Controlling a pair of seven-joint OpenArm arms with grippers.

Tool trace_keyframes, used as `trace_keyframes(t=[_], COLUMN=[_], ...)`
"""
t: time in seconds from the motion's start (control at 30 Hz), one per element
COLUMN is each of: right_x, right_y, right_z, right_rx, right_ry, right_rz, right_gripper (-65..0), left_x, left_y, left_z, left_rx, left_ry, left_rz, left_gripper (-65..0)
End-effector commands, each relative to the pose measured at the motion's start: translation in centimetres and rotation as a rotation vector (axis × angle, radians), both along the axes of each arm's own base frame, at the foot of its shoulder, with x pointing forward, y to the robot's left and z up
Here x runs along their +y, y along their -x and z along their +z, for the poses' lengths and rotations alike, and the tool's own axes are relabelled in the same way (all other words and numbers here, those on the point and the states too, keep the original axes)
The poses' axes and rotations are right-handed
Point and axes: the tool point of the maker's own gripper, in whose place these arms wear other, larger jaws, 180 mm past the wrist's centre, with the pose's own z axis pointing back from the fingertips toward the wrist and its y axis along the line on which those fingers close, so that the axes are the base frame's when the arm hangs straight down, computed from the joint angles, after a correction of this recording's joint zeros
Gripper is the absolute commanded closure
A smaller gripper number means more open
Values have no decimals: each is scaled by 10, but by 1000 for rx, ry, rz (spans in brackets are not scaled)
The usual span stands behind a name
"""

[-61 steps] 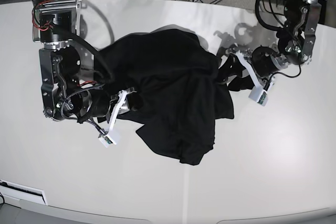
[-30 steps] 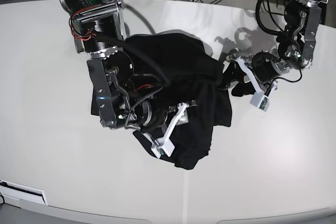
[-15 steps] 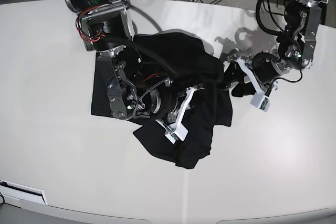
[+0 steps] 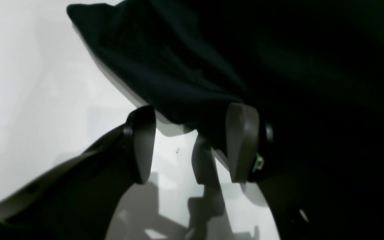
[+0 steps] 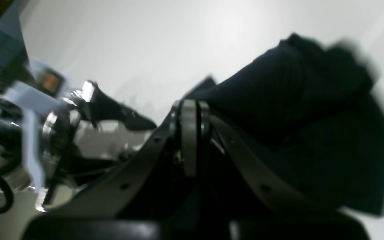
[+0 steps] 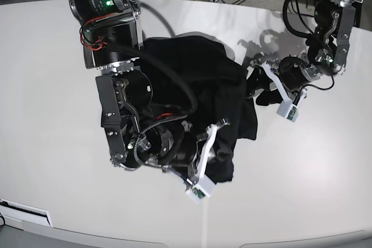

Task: Layout the t-shirt on the table in an organized manner, then fold the t-shirt properly
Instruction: 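Pull the t-shirt apart with the right gripper, spreading it out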

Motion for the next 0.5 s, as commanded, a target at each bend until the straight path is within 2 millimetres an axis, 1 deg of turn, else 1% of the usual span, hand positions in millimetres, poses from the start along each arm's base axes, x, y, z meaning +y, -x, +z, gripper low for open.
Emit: trace_keyframes(t=[0.0, 0.1, 0.17, 0.27, 0.33, 0.4, 0.47], right_x=[1, -19, -42, -87, -122, -158, -195], right_y=[-14, -29, -39, -54, -63, -70, -74], right_z=[32, 34, 27, 16, 14, 20, 30], right_rx=[-92, -139, -144, -153, -164, -177, -192], right_ry=[-21, 81, 155, 279, 335, 362, 368], right_rz=[-20, -123, -209, -332, -427, -525, -620], right_gripper=[0, 0, 0, 0, 0, 0, 0], left_x=[1, 1, 1, 2, 2, 2, 2], left_y=[-9, -9, -9, -8, -9, -9, -8], left_z=[14, 14, 13, 12, 12, 12, 12], left_rx=[-46, -46, -46, -46, -47, -47, -47], left_ry=[19, 19, 12, -2, -1, -1, -1], left_rz=[-2, -2, -4, -8, -8, -8, -8], left_gripper=[-347, -347, -347, -347, -347, -347, -347])
